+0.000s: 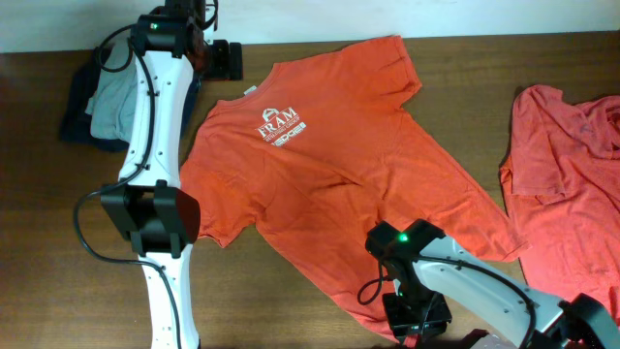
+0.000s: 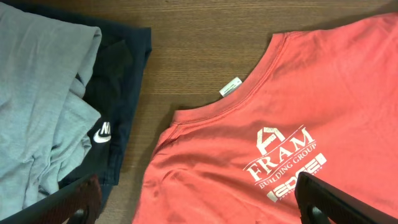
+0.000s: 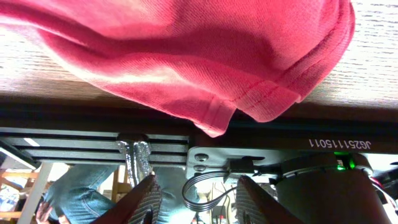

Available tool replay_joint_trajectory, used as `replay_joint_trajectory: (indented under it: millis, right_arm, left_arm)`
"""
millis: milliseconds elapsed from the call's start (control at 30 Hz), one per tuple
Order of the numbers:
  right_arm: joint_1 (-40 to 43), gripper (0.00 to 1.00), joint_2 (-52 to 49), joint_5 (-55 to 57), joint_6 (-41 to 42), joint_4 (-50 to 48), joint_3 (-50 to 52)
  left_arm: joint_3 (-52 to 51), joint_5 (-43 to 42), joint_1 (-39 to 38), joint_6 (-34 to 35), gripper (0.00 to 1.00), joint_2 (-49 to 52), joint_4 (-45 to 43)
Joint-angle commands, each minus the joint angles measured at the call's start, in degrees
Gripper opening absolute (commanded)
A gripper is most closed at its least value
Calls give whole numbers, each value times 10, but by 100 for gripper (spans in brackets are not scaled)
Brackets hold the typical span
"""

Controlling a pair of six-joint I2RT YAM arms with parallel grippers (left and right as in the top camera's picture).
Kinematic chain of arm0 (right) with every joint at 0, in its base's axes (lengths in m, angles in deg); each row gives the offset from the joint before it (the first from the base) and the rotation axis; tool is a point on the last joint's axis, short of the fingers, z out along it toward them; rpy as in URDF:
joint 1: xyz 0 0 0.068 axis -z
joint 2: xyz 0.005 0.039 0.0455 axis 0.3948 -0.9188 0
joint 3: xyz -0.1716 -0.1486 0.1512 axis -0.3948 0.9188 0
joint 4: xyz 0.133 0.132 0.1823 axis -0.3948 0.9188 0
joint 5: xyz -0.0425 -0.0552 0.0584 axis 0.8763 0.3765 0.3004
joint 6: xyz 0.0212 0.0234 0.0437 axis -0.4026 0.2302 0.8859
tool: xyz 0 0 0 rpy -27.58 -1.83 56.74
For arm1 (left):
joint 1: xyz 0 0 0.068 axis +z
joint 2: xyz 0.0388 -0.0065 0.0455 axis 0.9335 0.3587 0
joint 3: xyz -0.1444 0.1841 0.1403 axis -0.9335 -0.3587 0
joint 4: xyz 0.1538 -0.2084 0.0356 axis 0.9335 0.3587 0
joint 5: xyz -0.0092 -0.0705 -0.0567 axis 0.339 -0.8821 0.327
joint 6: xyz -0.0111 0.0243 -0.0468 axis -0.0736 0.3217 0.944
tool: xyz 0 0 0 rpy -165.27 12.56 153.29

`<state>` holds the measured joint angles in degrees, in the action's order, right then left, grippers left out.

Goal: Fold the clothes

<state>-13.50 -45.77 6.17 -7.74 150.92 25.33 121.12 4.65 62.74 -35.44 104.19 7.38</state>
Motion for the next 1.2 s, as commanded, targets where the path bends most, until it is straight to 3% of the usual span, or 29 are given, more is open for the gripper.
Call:
replay_joint_trajectory:
  millis: [0, 200, 367, 500, 600, 767, 800, 1167]
  right_arm:
    - [-4, 49, 23, -3, -4, 16, -47]
    - [-3, 57, 45, 42, -14, 76, -133]
    - [9, 67, 51, 120, 7, 71, -205]
    - [57, 69, 51, 166, 7, 52, -266]
    - [111, 82, 51, 187, -10, 48, -309]
    - [207, 91, 52, 214, -63, 31, -339]
    - [225, 99, 51, 226, -68, 26, -339]
    - [289, 99, 51, 233, -73, 24, -339]
  left_arm:
    - [7, 4, 0, 3, 99, -15, -1]
    - [7, 4, 0, 3, 99, -15, -1]
    - [7, 4, 0, 3, 99, -15, -1]
    - [7, 4, 0, 3, 99, -15, -1]
    - [7, 4, 0, 3, 99, -15, -1]
    - [7, 4, 0, 3, 99, -15, -1]
    - [7, 4, 0, 3, 99, -15, -1]
    - [7, 4, 0, 3, 99, -15, -1]
